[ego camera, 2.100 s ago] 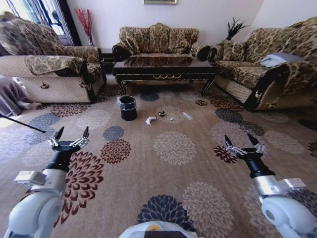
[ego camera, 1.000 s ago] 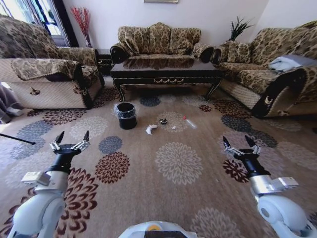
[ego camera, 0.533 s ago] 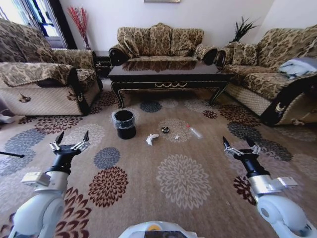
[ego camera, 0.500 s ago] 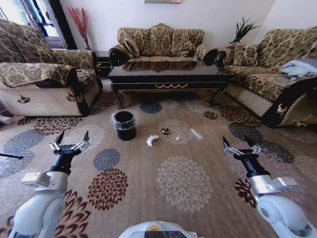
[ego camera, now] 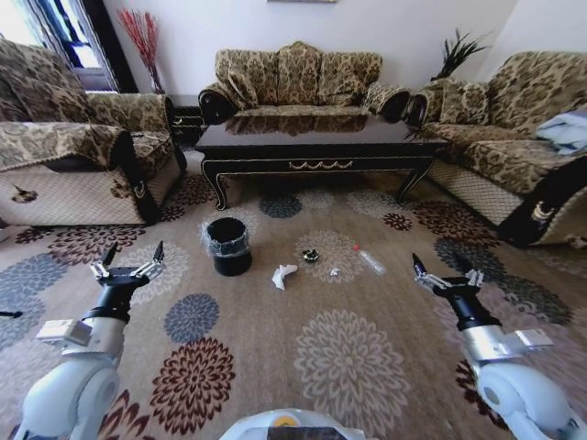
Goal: Move to the front of the table and pick up the trash from the floor, then place it into the trash bin.
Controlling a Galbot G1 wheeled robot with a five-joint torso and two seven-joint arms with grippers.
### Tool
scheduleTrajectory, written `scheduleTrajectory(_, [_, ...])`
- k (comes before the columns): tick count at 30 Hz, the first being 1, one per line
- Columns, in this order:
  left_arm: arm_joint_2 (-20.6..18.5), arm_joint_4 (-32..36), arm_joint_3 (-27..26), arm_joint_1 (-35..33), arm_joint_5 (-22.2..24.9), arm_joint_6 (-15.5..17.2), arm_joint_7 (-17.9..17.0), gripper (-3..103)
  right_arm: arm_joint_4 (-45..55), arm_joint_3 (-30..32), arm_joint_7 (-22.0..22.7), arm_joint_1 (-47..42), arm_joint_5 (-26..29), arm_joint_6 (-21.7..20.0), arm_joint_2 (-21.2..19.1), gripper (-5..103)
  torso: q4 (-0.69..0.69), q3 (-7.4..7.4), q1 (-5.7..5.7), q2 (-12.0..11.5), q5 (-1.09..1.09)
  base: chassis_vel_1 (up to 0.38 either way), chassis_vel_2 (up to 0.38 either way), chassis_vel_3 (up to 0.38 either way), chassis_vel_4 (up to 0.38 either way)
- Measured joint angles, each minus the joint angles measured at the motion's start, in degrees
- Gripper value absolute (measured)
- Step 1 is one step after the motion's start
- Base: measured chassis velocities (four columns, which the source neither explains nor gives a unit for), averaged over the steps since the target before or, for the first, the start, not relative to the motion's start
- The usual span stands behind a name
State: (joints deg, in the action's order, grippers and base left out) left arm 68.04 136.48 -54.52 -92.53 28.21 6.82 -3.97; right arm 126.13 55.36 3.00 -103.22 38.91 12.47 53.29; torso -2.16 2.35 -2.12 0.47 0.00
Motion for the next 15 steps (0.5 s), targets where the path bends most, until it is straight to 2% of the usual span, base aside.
scheduleTrajectory(15, [-0.2, -0.8, 0.2, 0.5, 0.1, -0.1, 0.1, 100, -0.4, -0.1, 0.0, 0.2, -0.1, 0.0, 0.0, 100, -0.02, 0.01, 0.0, 0.0, 0.0, -0.2, 0.199, 0.204, -0.205])
